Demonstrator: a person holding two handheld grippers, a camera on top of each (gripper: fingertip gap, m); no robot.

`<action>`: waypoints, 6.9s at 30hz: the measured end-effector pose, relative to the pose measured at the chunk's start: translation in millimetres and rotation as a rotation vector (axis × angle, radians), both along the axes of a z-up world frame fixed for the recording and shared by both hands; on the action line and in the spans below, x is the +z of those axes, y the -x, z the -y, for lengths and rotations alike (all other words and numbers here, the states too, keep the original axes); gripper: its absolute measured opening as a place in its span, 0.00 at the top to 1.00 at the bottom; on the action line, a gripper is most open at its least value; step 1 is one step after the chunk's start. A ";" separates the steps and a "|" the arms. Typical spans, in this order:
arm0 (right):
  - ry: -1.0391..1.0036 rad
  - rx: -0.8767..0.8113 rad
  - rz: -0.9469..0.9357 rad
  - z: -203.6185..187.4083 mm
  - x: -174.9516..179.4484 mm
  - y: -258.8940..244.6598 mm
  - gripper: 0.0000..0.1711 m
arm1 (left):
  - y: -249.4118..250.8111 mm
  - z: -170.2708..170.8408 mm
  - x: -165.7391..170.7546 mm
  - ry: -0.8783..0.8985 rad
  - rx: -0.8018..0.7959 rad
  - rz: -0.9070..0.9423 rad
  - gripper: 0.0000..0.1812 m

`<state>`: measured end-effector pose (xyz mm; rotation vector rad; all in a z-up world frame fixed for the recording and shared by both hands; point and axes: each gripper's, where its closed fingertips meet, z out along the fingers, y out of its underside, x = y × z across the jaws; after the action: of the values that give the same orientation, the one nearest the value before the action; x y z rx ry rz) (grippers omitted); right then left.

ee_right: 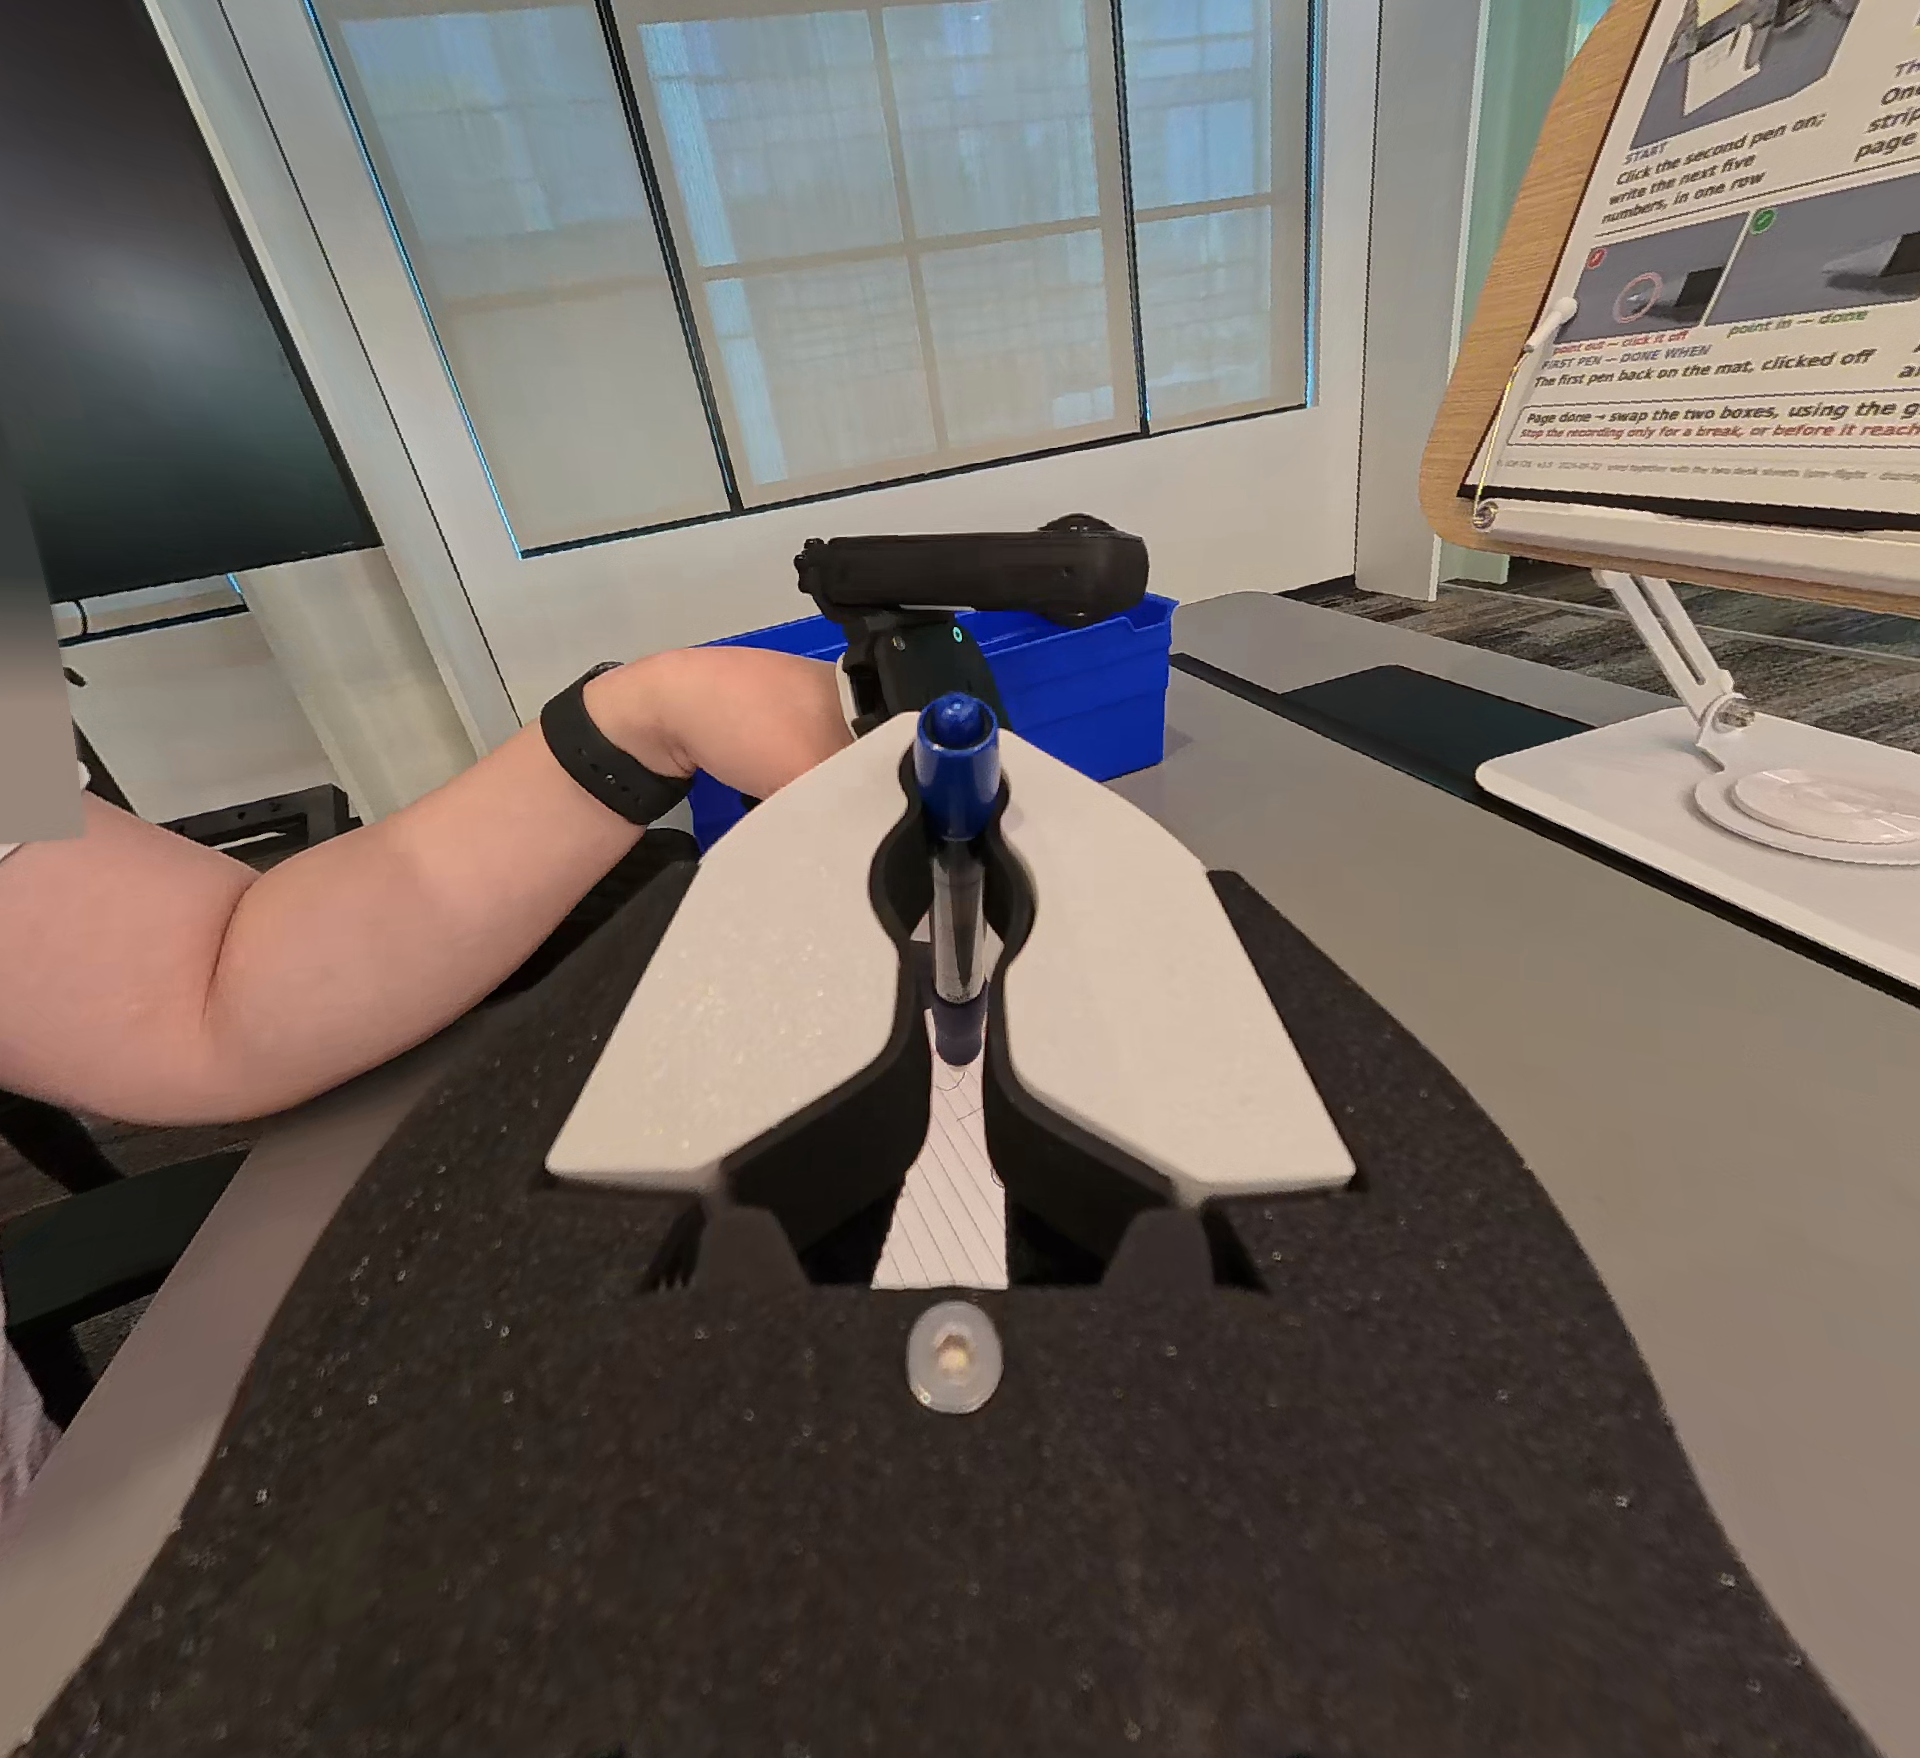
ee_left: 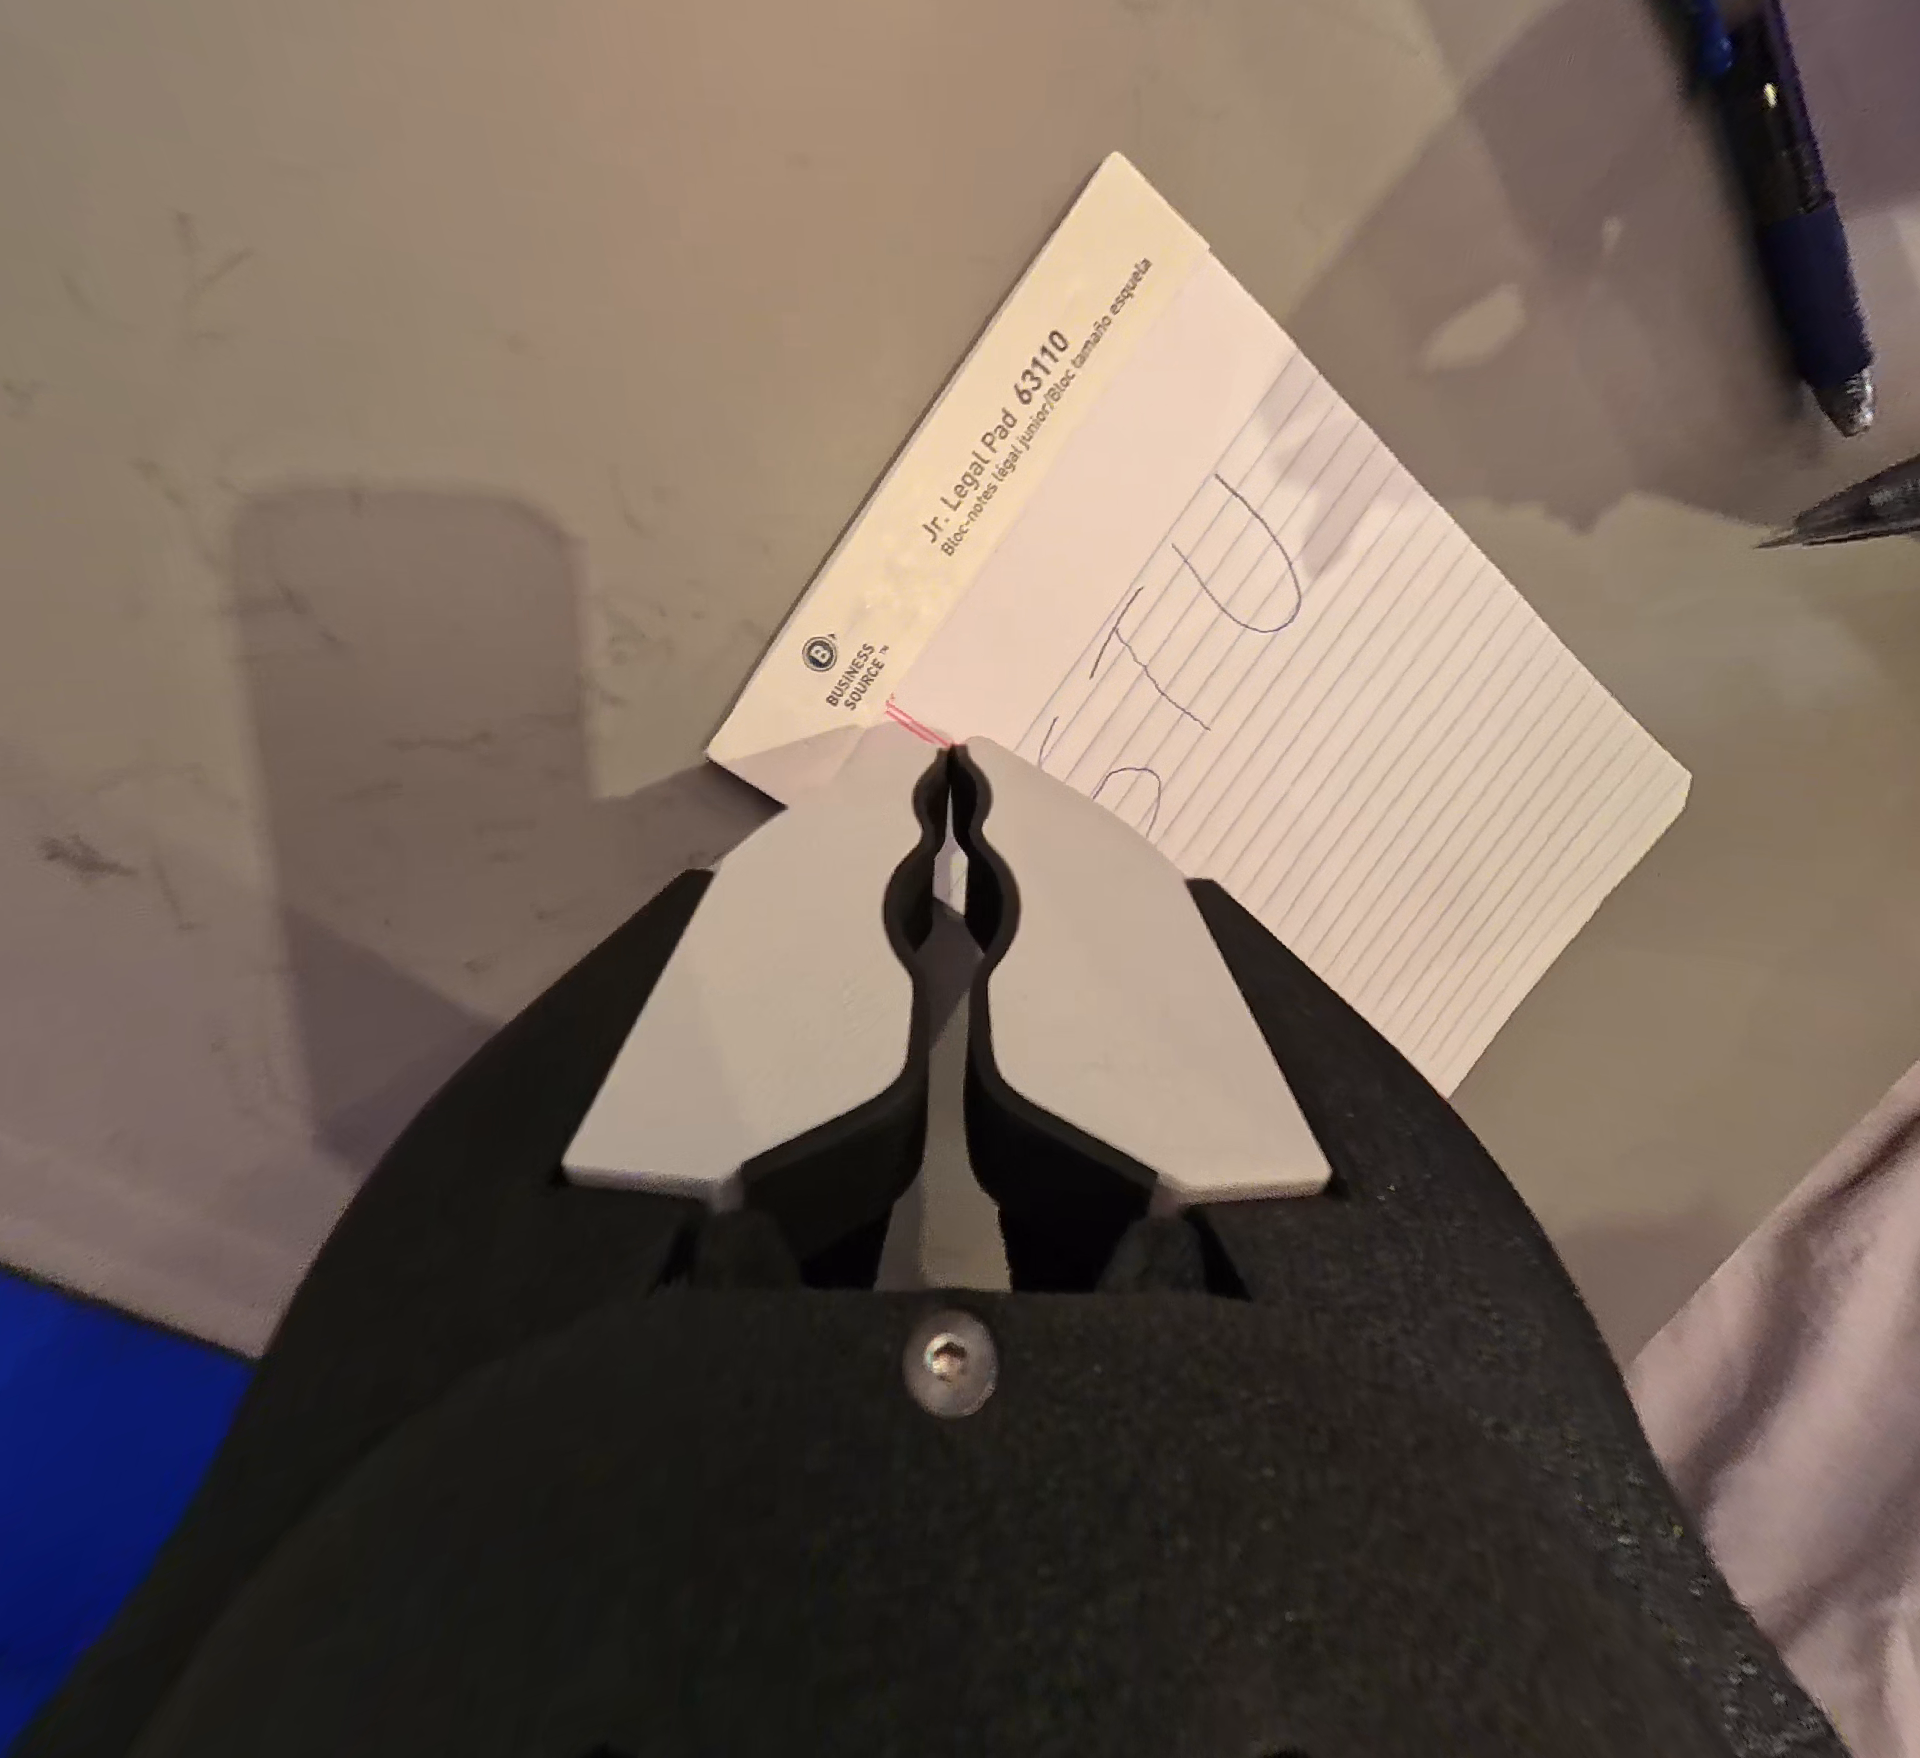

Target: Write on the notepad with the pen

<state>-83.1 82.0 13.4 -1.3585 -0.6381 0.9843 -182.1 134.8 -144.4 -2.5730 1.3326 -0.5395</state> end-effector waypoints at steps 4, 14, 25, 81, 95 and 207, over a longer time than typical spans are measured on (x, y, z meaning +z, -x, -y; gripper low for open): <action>0.004 0.000 -0.004 -0.9 -0.5 -1.1 0.98 | -1.3 2.0 -8.0 0.019 -0.022 -0.010 1.00; -0.002 -0.008 -0.008 -1.4 1.8 -4.4 0.98 | -8.9 -15.2 -7.3 -0.018 0.055 0.077 1.00; -0.009 -0.012 -0.009 -0.8 4.1 -6.6 0.98 | 2.3 -41.0 -7.0 -0.113 0.187 0.073 1.00; -0.013 0.008 -0.010 1.8 5.3 -5.7 0.98 | -29.1 -34.4 23.3 -0.300 -0.098 0.234 1.00; -0.012 0.022 -0.007 3.5 6.2 -4.6 0.98 | -32.0 -38.4 12.7 -0.422 -0.223 0.237 0.86; 0.014 0.064 -0.006 5.3 2.0 0.9 0.98 | 4.3 -52.6 -7.1 -0.309 -0.035 0.065 0.75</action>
<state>-84.0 76.7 15.4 -1.3539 -0.6747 1.0454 -186.4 187.4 -151.4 -2.2688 1.3257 -0.3845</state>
